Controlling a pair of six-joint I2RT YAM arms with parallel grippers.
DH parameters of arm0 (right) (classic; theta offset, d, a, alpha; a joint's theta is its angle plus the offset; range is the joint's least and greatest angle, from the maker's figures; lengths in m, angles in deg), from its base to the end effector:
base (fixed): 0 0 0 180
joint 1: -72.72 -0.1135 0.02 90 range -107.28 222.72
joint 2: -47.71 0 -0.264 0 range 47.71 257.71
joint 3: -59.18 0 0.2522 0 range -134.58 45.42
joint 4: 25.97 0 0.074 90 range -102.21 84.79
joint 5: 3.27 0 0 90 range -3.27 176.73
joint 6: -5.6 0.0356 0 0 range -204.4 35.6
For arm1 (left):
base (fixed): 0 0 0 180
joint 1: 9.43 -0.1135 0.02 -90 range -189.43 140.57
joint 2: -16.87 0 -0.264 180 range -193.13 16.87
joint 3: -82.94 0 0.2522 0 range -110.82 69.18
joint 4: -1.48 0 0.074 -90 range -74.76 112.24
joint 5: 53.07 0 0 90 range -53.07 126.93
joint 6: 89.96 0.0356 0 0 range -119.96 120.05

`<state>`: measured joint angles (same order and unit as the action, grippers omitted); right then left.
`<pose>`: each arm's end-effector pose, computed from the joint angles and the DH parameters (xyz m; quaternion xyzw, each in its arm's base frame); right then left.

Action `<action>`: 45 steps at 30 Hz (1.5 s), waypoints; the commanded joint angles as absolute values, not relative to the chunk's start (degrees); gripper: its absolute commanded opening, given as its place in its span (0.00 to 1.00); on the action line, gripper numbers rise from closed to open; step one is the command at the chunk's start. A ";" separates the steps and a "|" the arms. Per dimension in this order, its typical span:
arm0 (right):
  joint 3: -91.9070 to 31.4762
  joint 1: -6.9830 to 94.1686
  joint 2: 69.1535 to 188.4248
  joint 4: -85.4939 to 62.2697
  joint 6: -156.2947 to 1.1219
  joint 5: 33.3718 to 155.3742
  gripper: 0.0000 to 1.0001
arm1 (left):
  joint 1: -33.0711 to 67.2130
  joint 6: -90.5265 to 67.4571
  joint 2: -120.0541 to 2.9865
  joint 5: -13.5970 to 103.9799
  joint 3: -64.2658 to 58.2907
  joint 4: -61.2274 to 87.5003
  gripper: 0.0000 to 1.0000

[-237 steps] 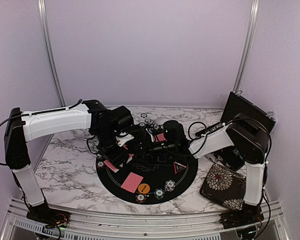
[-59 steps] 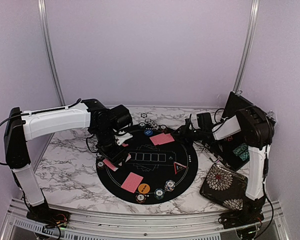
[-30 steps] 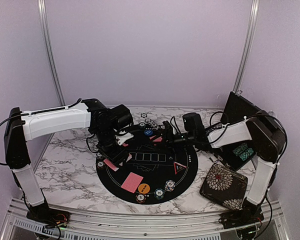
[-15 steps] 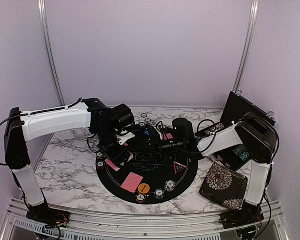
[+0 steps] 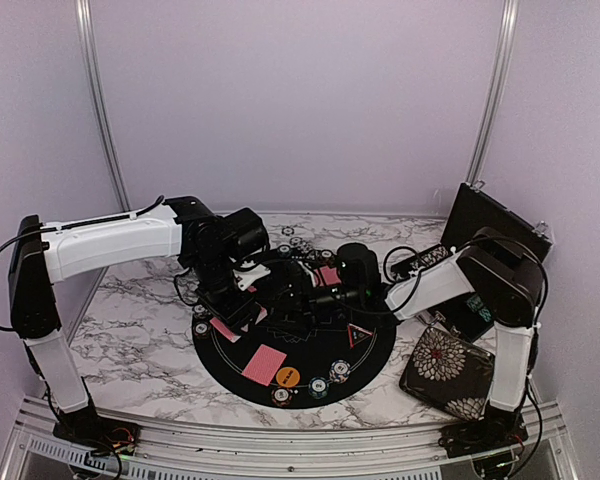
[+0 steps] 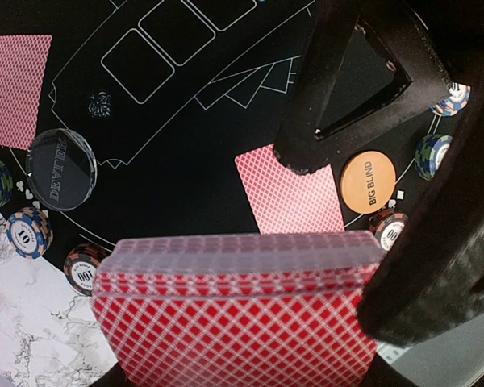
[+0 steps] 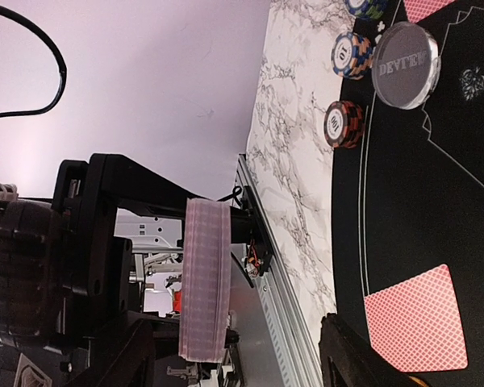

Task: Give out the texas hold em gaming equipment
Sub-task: Pick up the poker card from the face-down deck piles.

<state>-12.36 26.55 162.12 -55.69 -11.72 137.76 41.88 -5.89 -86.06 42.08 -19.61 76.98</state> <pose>0.2624 0.3134 0.1604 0.0985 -0.7496 -0.6545 0.0052 0.2213 -0.2814 0.2630 0.3875 0.9126 -0.0980 0.0864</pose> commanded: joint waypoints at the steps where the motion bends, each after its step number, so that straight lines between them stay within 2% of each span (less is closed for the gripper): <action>1: -15.48 25.35 163.17 -58.35 -10.59 138.34 0.68 | 42.11 -5.09 -85.81 42.67 -20.99 77.54 0.44; 11: -18.88 23.65 166.29 -57.64 -10.24 138.44 0.66 | 42.12 -5.14 -85.53 42.59 -21.01 77.55 0.44; 23: -20.44 22.89 167.94 -54.36 -12.14 137.72 0.56 | 42.08 -5.10 -85.01 42.38 -20.65 77.51 0.44; 45: -17.71 24.86 164.41 -48.26 -17.06 133.50 0.46 | 42.07 -5.13 -84.69 42.38 -20.11 77.45 0.44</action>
<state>-18.55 23.92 165.77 -51.91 -15.48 135.64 41.90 -5.89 -86.06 41.86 -19.57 76.93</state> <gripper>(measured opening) 0.465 0.669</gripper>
